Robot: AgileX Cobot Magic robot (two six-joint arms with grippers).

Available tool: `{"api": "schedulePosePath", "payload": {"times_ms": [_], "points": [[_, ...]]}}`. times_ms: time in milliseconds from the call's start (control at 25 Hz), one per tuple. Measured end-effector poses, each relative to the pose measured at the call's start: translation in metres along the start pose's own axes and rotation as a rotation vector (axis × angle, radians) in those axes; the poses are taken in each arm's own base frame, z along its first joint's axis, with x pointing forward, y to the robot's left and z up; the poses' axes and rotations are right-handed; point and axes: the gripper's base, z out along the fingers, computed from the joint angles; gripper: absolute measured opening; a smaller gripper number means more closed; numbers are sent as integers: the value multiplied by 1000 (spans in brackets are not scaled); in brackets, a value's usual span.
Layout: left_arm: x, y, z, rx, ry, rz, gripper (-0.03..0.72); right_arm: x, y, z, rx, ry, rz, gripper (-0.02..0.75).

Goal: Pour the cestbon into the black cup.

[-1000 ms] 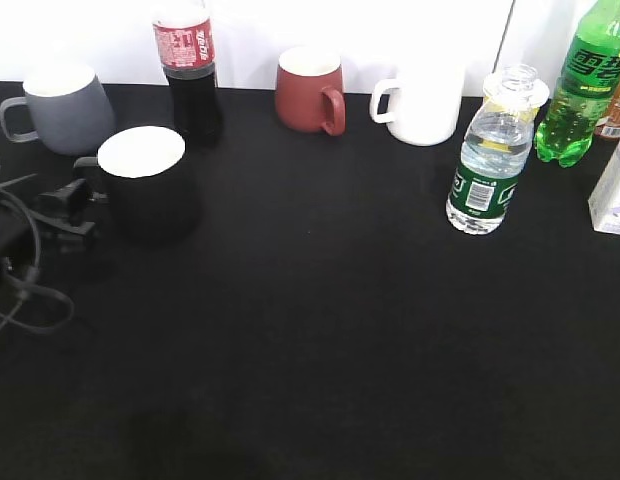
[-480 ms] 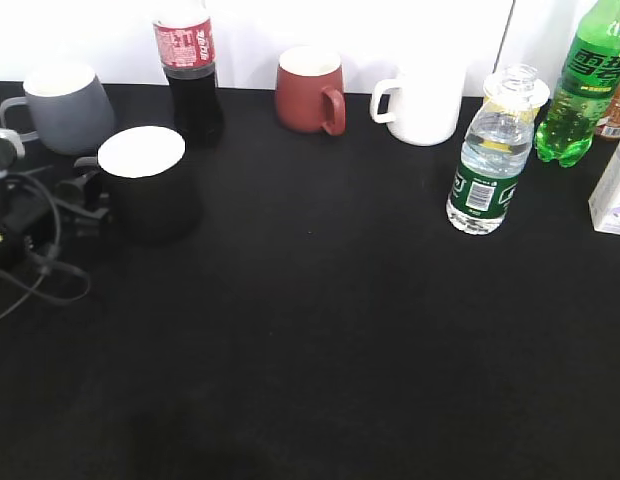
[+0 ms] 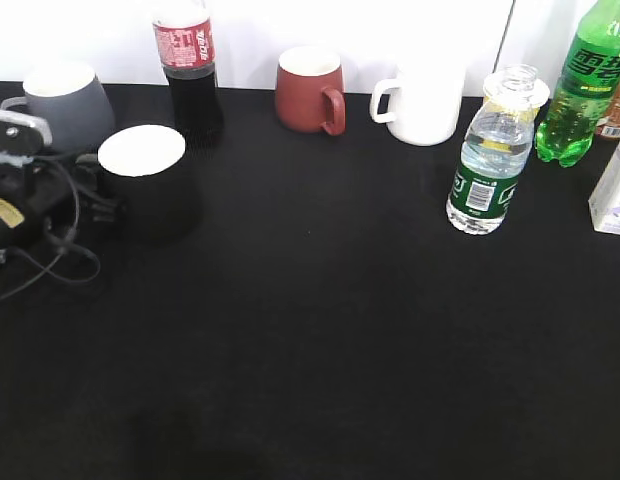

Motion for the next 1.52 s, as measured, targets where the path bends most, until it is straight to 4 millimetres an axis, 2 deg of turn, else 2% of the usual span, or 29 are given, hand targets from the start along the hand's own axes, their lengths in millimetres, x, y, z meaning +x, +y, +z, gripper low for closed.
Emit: {"api": "schedulePosePath", "payload": {"times_ms": [120,160,280,320,440,520,640,800,880,960,1000,1080,1240,1280,1360,1440,1520], "points": [[-4,-2,3,22,-27,-13,61,0,0,0,0,0,0,586],[-4,-2,3,26,-28,-14,41,0,0,0,0,0,0,586],[-7,-7,-3,71,-51,7,38,0,0,0,0,0,0,586],[-17,-7,-10,75,-79,11,38,0,0,0,0,0,0,586],[-63,-11,-37,105,-247,-16,38,0,0,0,0,0,0,586],[-78,-14,-57,129,-292,-51,38,0,0,0,0,0,0,586],[-92,-22,-74,204,-305,-55,38,0,0,0,0,0,0,586],[-98,-27,-80,265,-312,-36,38,-2,0,-1,-4,-13,1,586],[-98,-28,-80,268,-307,-35,38,-30,5,3,-37,-178,6,586],[-97,-28,-79,267,-298,-33,38,-60,11,34,-48,-218,-19,586],[-96,-28,-79,264,-288,-33,38,-71,13,57,-44,-211,-63,586],[-95,-27,-79,260,-273,-31,38,-76,14,105,-39,-212,-125,586],[-94,-27,-78,257,-260,-30,38,-58,11,169,-17,-195,-137,586],[-93,-27,-78,256,-258,-30,38,-52,11,179,-20,-184,-146,586],[-93,-27,-78,256,-256,-30,38,-36,23,201,-87,-143,-149,586],[-93,-27,-78,256,-256,-30,38,-16,46,219,-192,-87,-177,586],[-93,-27,-78,256,-256,-30,38,-4,55,234,-224,-84,-173,586]]}}
